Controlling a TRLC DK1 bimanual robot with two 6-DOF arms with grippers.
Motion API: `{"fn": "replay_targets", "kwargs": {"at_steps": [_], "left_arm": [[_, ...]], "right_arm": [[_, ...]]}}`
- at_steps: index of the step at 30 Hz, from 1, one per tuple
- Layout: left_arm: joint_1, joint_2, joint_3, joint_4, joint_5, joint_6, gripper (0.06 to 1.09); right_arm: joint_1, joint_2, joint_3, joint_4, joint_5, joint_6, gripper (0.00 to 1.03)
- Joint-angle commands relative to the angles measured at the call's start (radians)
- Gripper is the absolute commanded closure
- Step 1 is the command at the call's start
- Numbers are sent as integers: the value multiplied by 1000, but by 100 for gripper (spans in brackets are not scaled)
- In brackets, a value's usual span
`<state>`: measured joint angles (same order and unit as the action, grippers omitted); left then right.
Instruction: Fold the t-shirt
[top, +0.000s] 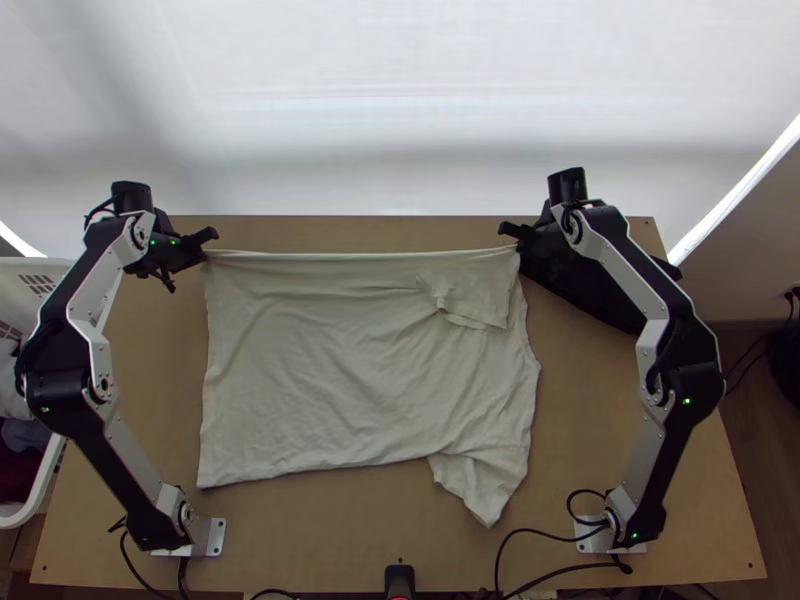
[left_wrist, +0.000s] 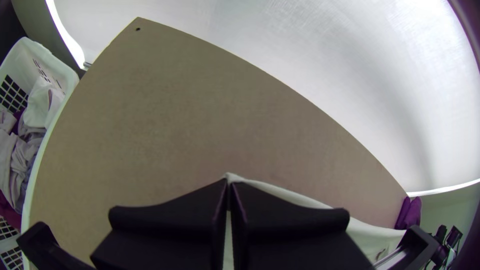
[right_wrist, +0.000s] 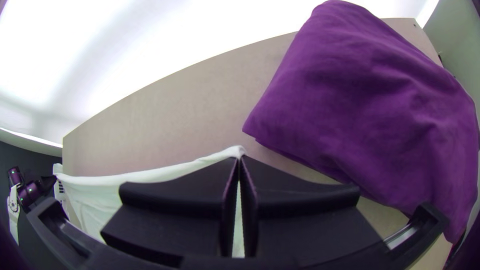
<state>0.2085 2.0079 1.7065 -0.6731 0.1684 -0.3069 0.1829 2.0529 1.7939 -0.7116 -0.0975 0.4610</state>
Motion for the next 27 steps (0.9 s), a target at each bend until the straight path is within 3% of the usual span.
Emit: {"fn": "replay_targets", "kwargs": {"at_steps": [1,8,18,27], "left_arm": [[0,49,88,-46,-13,-12,105],[-11,69,163,-154,-13,2,105],[-18,-35,107,-276,5,54,105],[14,-190,-91,-261,62,100,105]], "right_arm": [[3,70,125,-84,12,19,100],[-3,176,332,-279,13,13,100],[-11,133,309,-437,12,4,100],[-11,41,163,-440,13,-30,100]]}}
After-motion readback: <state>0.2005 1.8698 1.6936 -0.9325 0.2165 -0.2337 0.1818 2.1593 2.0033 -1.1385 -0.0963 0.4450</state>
